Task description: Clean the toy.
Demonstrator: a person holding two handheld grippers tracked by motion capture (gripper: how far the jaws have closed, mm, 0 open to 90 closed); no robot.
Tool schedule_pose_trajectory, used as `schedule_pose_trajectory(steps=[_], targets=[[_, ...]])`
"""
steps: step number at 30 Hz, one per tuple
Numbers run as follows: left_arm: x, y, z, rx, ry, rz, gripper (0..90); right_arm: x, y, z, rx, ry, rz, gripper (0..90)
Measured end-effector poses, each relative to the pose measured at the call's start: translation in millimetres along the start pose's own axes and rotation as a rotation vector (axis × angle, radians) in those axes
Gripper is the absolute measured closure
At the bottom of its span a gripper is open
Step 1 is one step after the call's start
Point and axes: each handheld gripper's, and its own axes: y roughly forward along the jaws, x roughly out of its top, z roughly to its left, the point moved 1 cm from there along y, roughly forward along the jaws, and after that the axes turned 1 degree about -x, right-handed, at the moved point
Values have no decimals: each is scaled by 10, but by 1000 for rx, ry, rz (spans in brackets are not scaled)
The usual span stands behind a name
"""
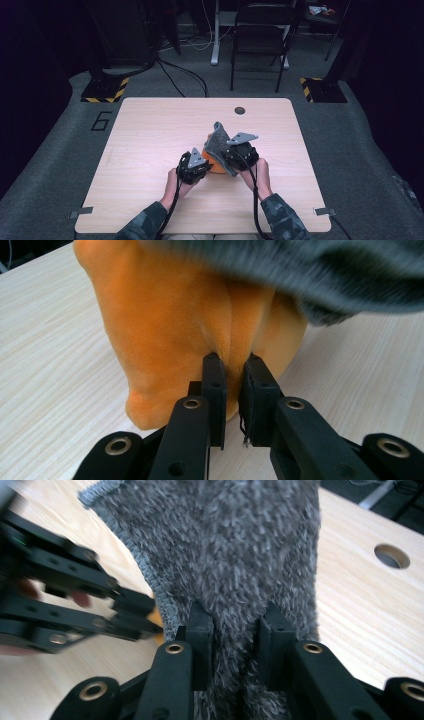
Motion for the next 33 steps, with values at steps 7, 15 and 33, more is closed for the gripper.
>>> schedule_pose_trajectory(steps=[7,15,33], targets=[[-24,23,19,2,-6,2,819,-123,107,-160,-23,28,52,713],[-39,34,41,-1,-10,-1,818,-258,179,-361,-27,79,107,709],[-46,27,47,-9,-21,-4,817,-599,415,-663,-66,146,262,706]])
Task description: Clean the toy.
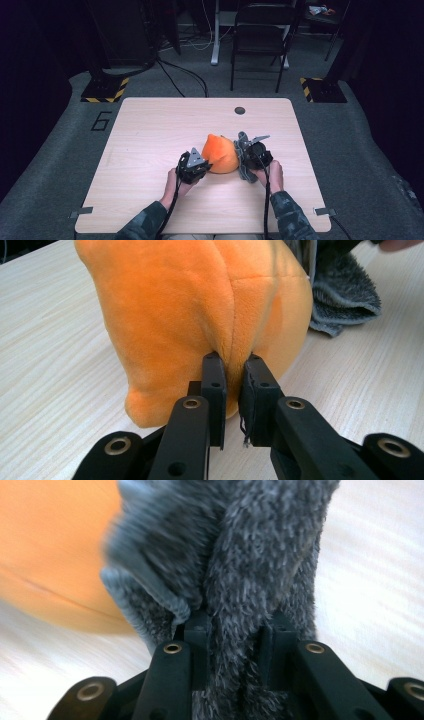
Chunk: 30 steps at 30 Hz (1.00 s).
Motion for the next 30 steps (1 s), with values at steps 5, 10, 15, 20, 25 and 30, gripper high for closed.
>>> schedule_pose_trajectory(steps=[5,10,15,20,25,30], targets=[[0,-3,2,0,0,0,816,-49,75,-81,11,32,45,708],[-3,-3,7,3,1,0,815,41,-174,-129,13,55,-66,725],[-2,-2,3,0,2,0,815,189,-478,-20,74,43,-196,725],[1,-4,1,-2,13,1,813,314,-642,290,107,-29,-276,723],[2,-1,-5,-4,15,0,812,344,-540,510,102,-90,-258,714],[0,3,-8,-1,17,3,812,304,-435,486,64,-88,-226,711]])
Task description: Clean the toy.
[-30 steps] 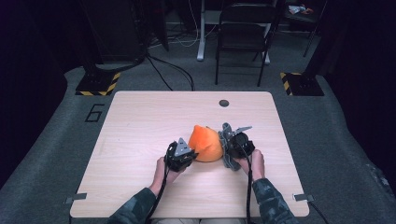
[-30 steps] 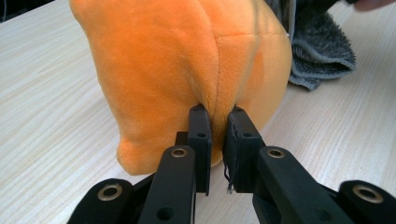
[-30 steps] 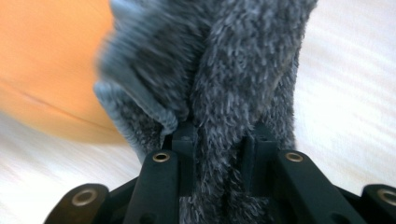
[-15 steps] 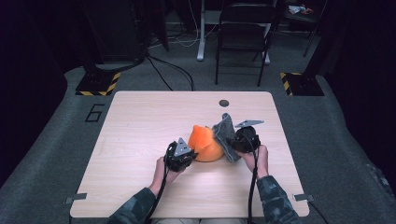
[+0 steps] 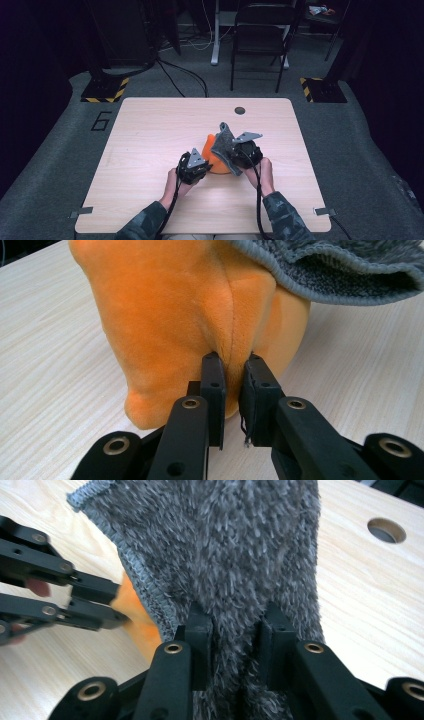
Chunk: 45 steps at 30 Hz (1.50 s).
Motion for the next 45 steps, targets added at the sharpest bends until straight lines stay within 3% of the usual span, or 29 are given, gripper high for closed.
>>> schedule_pose_trajectory(steps=[7,14,21,28,31,35,37,41,43,45], targets=[[-2,3,1,-4,-1,0,812,-75,40,-106,-29,-5,28,707],[-8,3,8,-4,-7,-1,813,-154,89,-215,-38,21,67,705],[-16,4,25,-4,-7,1,813,-273,181,-334,-69,50,141,705],[-33,4,47,-1,-17,2,812,-494,396,-457,-111,72,240,705],[-36,1,58,1,-19,4,812,-504,420,-478,-111,73,247,710],[-42,1,68,7,-25,2,810,-435,306,-493,-123,85,222,720],[-47,-3,77,5,-28,5,808,-361,176,-524,-118,108,167,721],[-47,6,78,7,-36,-1,806,-180,-80,-488,-41,138,42,721],[-48,7,83,7,-36,-3,805,-118,-113,-399,1,123,27,720],[-51,5,86,9,-36,-3,803,-101,-60,-301,31,95,47,719]])
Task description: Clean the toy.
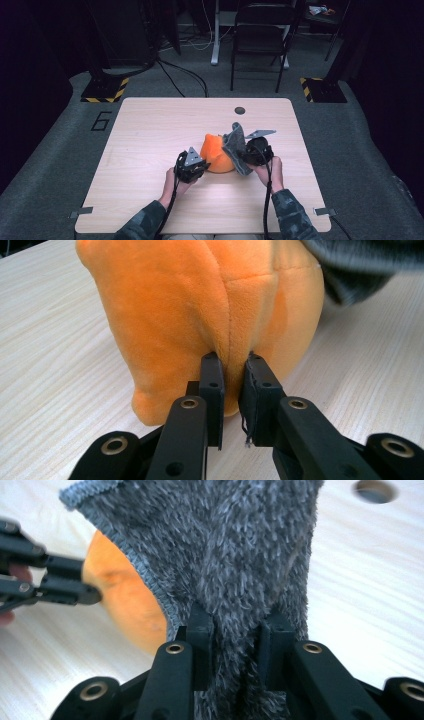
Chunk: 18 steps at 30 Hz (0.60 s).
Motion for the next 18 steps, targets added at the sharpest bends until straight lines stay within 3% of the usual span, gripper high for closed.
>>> schedule_pose_trajectory(steps=[2,5,9,11,14,18], targets=[[-4,-2,2,1,0,-2,793,-21,107,70,-7,-23,30,716],[-9,-15,-23,11,6,-7,736,-48,188,91,-48,-53,32,715],[11,-9,-84,56,40,11,555,-65,207,52,-51,-37,20,715],[-9,12,-113,73,52,23,516,-68,221,48,-52,-26,24,714],[-32,38,-147,117,90,34,494,-68,232,39,-51,-25,19,714],[-51,82,-153,135,92,16,520,-71,239,22,-49,-21,15,712]])
